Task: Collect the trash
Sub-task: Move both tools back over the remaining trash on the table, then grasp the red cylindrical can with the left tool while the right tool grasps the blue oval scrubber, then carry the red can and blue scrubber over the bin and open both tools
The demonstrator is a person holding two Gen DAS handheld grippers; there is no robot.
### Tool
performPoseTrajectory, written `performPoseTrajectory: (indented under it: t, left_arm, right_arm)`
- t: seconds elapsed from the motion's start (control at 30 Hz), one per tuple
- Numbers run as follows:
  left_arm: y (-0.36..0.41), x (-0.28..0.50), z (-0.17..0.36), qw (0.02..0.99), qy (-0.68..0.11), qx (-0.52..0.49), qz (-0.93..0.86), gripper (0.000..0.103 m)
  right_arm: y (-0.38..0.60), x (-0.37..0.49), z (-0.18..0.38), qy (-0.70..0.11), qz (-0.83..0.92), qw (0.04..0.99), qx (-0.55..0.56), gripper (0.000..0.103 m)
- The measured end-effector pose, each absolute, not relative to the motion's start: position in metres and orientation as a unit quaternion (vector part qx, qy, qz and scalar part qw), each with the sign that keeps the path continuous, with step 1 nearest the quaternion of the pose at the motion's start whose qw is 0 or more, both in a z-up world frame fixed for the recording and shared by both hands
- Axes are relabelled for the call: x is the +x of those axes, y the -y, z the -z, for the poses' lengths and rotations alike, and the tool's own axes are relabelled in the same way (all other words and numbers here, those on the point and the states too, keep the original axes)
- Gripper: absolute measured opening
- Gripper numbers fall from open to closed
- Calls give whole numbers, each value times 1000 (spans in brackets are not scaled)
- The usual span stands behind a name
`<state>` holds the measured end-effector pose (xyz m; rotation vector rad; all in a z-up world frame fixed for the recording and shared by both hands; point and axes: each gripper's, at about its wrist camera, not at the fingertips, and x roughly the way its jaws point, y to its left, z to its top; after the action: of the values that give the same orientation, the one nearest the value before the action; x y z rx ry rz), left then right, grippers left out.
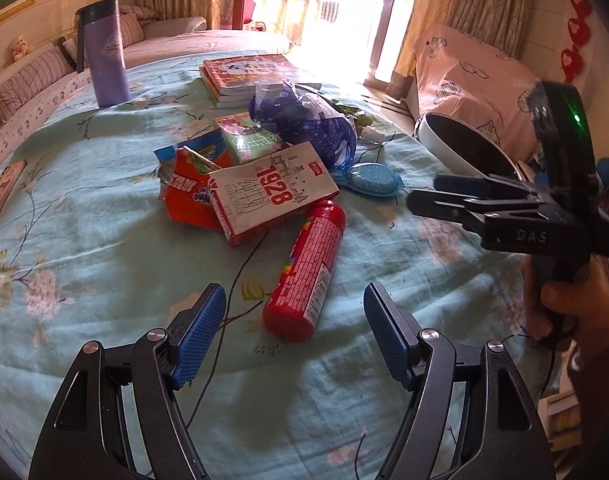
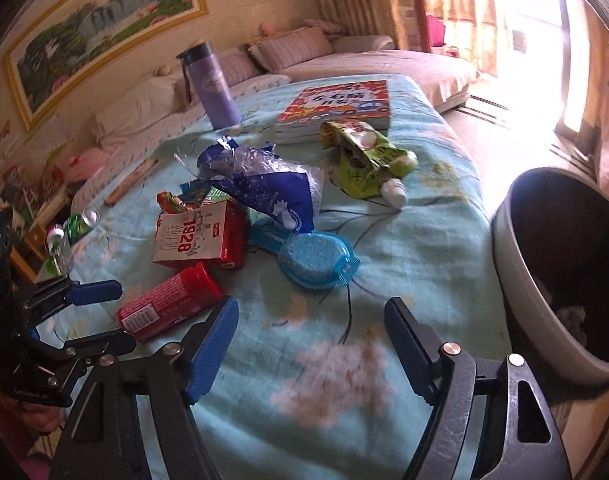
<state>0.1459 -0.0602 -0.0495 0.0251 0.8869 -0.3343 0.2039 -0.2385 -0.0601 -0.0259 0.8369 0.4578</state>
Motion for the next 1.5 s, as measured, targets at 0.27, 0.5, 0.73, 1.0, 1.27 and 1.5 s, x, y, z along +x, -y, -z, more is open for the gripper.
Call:
performPoseTrajectory:
  t: [0.27, 0.5, 0.73, 1.0, 1.27, 1.5]
  left_arm:
    - [68, 167, 60, 877, -446, 21, 176, 66]
    - [77, 177, 66, 869, -456, 25, 191, 38]
    - [79, 166, 61, 873, -446, 26, 196, 27]
    - [84, 155, 65, 871, -449, 16, 200, 27]
    - [84, 153, 63, 873, -447, 13, 192, 28]
    - [88, 145, 56, 880, -433, 9, 195, 27]
  right_arm:
    - [218, 243, 73, -423, -247, 867, -92, 74]
    - [210, 262, 80, -438, -262, 853, -112, 56]
    - [223, 241, 77, -447, -243, 858, -71, 52]
    - [266, 173, 76, -442, -156, 883, 11, 53]
    - [265, 167, 75, -435, -158, 886, -31, 57]
    - [266, 151, 73, -416, -157, 895, -14, 53]
